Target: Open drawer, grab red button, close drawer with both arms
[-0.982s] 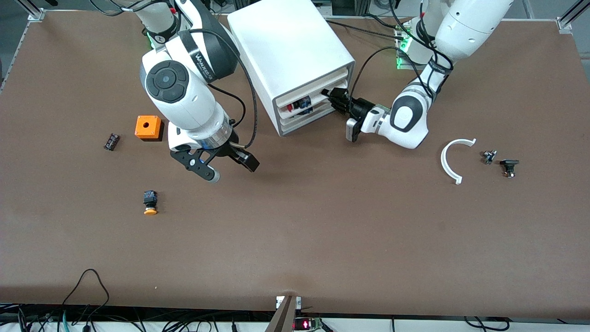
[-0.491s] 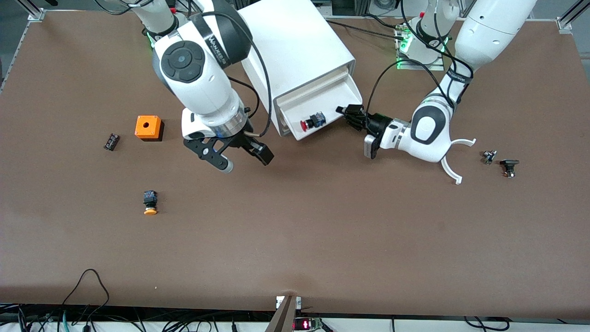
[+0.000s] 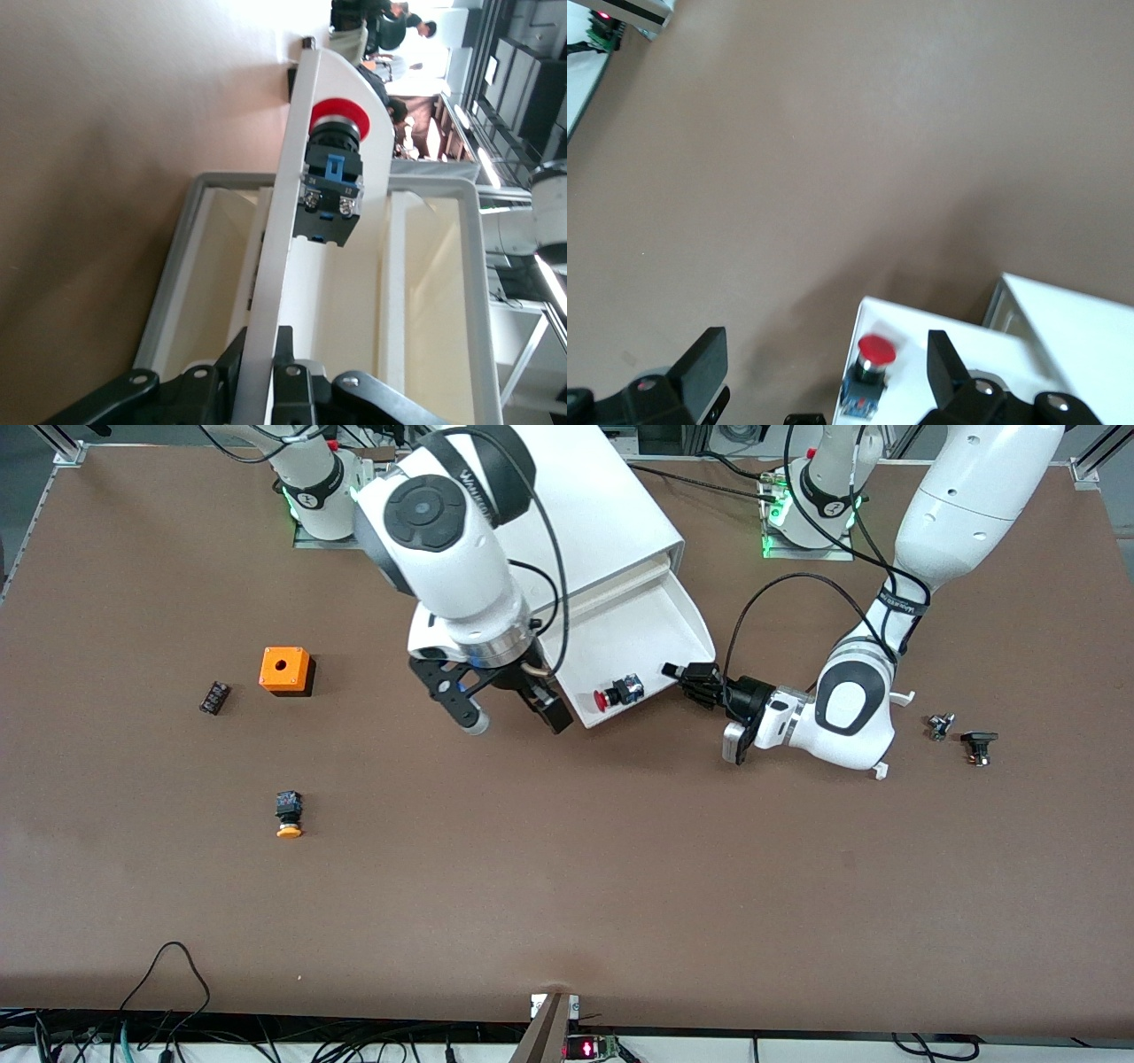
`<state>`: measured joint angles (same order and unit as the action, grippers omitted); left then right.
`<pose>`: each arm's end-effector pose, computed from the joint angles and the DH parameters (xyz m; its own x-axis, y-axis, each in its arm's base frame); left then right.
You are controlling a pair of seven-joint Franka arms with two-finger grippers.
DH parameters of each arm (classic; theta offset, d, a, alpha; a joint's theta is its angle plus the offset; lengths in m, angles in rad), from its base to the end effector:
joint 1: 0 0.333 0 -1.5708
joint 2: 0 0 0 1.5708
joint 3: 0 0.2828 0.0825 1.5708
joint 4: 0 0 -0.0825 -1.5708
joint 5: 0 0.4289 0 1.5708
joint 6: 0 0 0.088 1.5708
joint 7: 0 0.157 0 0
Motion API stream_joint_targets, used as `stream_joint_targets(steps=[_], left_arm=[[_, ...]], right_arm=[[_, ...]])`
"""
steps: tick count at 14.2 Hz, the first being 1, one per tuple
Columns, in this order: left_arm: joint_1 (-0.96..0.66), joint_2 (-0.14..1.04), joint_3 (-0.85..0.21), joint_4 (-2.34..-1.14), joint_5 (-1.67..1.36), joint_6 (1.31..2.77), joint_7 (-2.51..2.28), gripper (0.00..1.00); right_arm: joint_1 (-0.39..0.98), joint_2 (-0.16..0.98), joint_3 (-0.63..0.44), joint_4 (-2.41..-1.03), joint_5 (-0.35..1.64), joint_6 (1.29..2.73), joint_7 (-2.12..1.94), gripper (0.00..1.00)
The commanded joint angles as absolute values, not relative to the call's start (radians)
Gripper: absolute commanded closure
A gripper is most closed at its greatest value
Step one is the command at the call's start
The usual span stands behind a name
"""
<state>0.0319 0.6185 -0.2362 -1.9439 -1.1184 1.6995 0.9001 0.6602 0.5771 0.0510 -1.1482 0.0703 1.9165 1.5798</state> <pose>0.5110 -0.2479 0.1044 0.8998 -0.4321 -0.0608 -0.0439 -0.2282 0.9726 0.5881 0.5066 0.4040 0.6282 -0.7717 -0.0988 -0.7733 -0.6054 -0.1882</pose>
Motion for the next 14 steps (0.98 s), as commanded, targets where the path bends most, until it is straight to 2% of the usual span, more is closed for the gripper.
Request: stream_joint_targets(steps=[1,6,11,14], left_arm=[[0.051,0.631,-0.241,-1.916,-1.112,1.692,0.868,0.00],[0.077,0.571,-0.241,-1.876,-1.112,1.597,0.703,0.00],[0.092,0.462,-0.248,-1.868,-1.112,1.594,0.521,0.00],[0.091,0.413,-0.256,-1.804,-1.021,1.583,0.347,0.00]], right_arm=[[0.713,0.661,0.043,-1.052,0.072,1.911,1.708,0.00],[0.768,0.753,0.043,-1.023,0.074,1.954,1.810,0.00],[0.814,0.819,0.044,-1.022,0.075,2.020,1.893,0.00],[0.830,0.845,0.044,-1.025,0.078,2.019,1.898,0.00]])
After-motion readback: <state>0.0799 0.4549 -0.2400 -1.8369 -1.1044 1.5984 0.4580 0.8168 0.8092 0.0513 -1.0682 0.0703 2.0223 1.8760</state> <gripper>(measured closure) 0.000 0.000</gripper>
